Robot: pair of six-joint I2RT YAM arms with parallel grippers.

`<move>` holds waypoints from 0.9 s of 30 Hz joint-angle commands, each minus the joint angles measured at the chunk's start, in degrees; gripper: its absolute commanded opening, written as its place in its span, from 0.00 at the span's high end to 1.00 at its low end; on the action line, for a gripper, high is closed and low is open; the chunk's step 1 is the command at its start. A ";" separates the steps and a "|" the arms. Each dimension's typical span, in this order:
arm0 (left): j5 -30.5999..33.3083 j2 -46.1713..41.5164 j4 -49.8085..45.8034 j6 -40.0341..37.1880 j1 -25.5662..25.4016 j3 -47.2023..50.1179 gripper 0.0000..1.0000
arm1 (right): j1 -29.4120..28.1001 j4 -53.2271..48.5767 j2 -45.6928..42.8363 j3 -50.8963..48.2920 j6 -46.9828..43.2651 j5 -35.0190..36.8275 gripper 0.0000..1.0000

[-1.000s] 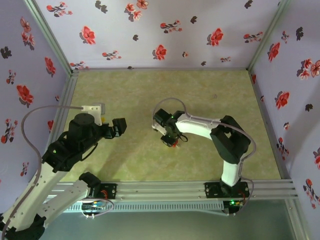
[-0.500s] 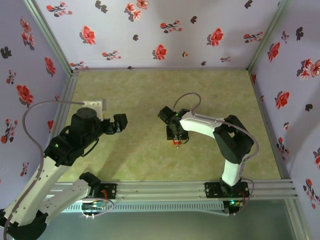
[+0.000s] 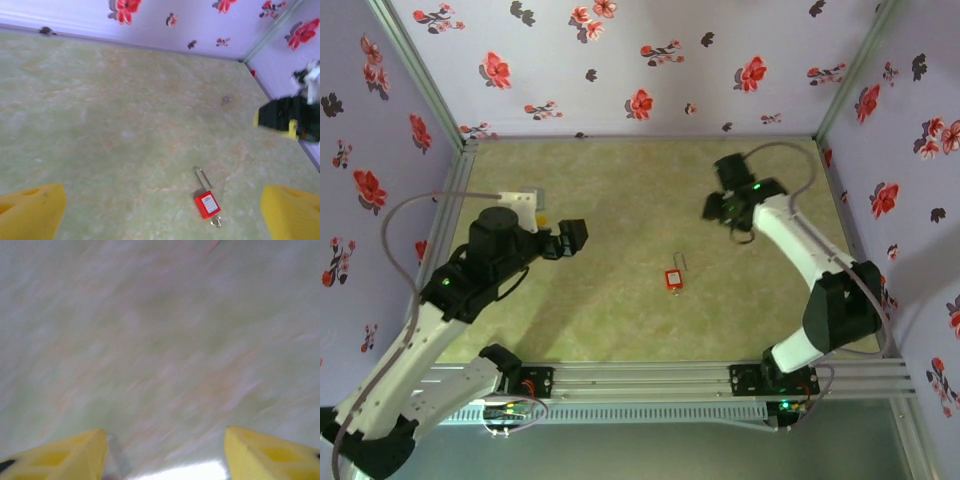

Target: Unlock with the key

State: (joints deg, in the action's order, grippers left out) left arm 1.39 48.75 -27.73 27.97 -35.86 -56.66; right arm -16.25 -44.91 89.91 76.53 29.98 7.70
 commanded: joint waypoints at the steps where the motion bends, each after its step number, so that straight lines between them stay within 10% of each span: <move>1: -4.84 6.22 11.41 -0.69 -2.63 2.21 0.00 | 6.90 -0.97 7.74 5.66 -14.02 5.34 0.43; 14: -7.97 26.16 31.67 3.13 -12.94 2.49 0.00 | 11.77 -8.59 41.45 41.24 -23.90 6.80 0.58; 27: -8.00 28.09 31.33 3.95 -13.51 2.52 0.00 | 12.55 -10.24 50.27 47.92 -25.76 8.25 0.66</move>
State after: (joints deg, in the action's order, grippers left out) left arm -6.09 76.44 1.83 31.22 -49.23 -54.26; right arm -4.21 -52.75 138.06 122.13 5.28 14.55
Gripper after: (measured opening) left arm 0.997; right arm 0.346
